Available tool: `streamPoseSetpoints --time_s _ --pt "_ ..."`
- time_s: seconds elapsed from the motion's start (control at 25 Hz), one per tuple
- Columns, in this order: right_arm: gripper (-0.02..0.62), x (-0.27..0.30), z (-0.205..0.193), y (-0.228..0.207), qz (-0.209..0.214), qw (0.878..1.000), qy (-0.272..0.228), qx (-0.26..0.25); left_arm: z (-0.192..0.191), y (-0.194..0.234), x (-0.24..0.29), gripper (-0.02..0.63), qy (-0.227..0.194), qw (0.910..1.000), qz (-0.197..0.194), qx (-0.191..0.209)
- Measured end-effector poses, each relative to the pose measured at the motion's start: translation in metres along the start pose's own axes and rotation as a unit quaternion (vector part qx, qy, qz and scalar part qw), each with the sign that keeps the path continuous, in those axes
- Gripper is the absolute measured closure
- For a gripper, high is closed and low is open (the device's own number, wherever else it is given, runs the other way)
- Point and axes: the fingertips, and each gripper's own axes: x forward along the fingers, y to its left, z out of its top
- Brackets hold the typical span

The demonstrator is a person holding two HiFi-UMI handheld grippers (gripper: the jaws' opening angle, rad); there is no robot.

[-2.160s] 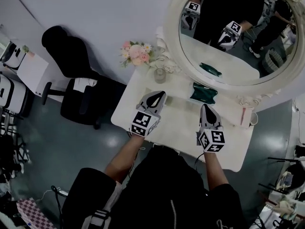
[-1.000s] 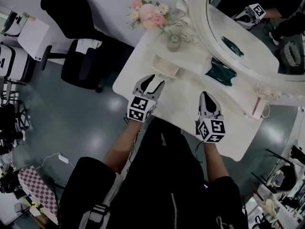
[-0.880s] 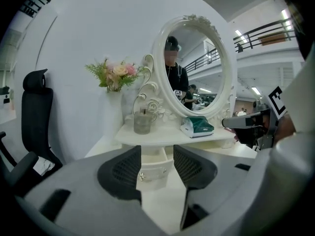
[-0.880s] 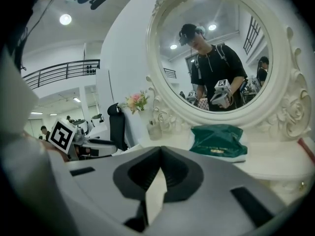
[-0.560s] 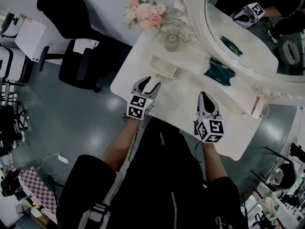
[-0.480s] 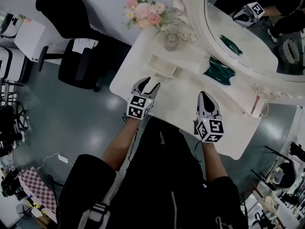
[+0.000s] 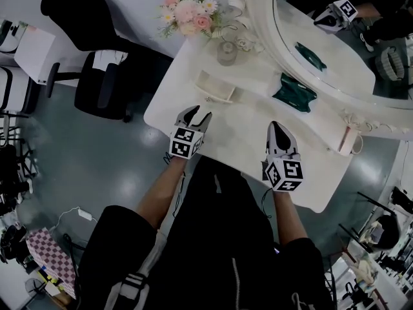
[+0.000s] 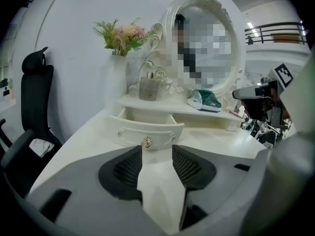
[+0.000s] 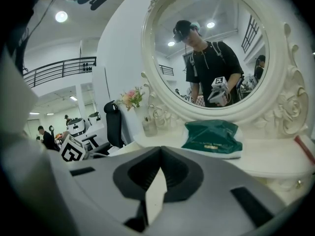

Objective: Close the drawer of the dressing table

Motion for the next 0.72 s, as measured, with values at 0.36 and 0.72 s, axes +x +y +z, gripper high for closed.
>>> streamPoseSetpoints --time_s 0.36,0.72 --pt "0.592 -0.003 -0.003 -0.009 -0.014 1.0 0.006 0.005 -0.001 0.017 0.032 0.42 0.016 0.9993 0.005 -0.032" --pt "0.592 -0.006 -0.007 -0.019 -0.028 1.0 0.009 0.01 0.0 0.023 0.046 0.445 0.019 0.9978 0.003 -0.064"
